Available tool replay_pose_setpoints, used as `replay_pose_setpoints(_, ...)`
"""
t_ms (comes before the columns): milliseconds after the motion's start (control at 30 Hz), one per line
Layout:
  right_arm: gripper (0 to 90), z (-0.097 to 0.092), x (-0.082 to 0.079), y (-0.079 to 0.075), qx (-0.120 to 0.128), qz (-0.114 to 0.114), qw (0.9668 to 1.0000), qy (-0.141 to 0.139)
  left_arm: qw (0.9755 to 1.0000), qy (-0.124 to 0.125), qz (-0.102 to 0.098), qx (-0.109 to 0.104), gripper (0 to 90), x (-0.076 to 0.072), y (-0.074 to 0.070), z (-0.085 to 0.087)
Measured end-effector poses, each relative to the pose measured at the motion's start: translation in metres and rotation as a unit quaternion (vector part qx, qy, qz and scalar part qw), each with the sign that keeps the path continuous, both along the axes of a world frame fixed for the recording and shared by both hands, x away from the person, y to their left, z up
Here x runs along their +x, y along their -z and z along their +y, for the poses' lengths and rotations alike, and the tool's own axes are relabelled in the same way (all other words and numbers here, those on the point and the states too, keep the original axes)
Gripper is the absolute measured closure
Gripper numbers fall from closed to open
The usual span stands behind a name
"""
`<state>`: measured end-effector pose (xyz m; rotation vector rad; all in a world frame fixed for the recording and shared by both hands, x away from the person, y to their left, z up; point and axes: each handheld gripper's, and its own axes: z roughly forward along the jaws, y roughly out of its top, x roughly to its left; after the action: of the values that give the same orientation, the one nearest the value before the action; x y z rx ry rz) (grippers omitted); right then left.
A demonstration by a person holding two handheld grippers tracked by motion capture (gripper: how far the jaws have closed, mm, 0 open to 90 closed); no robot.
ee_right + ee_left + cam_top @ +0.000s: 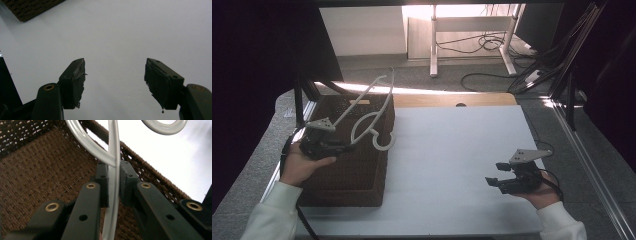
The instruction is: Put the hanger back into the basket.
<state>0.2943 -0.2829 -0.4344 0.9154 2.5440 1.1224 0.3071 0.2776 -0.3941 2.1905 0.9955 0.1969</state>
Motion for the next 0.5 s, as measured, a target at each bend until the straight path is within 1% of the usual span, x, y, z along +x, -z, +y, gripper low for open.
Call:
replay_pose_setpoints(133,33.1,0.0,0.0,0.001,-0.001,0.0,1.0,-0.001,0.9999,-0.002,0.007,-0.008,80.2,-0.005,0.004,0.007)
replay_pose_setpoints(267,33.0,0.001,0.0,0.001,-0.002,0.003,1.0,-0.003,0.9999,-0.007,0.004,-0.008,80.1,-0.01,0.006,0.013)
replay_pose_setpoints(500,32.9,0.002,0.0,0.002,-0.005,0.004,1.0,-0.004,0.9998,-0.009,0.016,-0.01,80.1,-0.015,0.011,0.022)
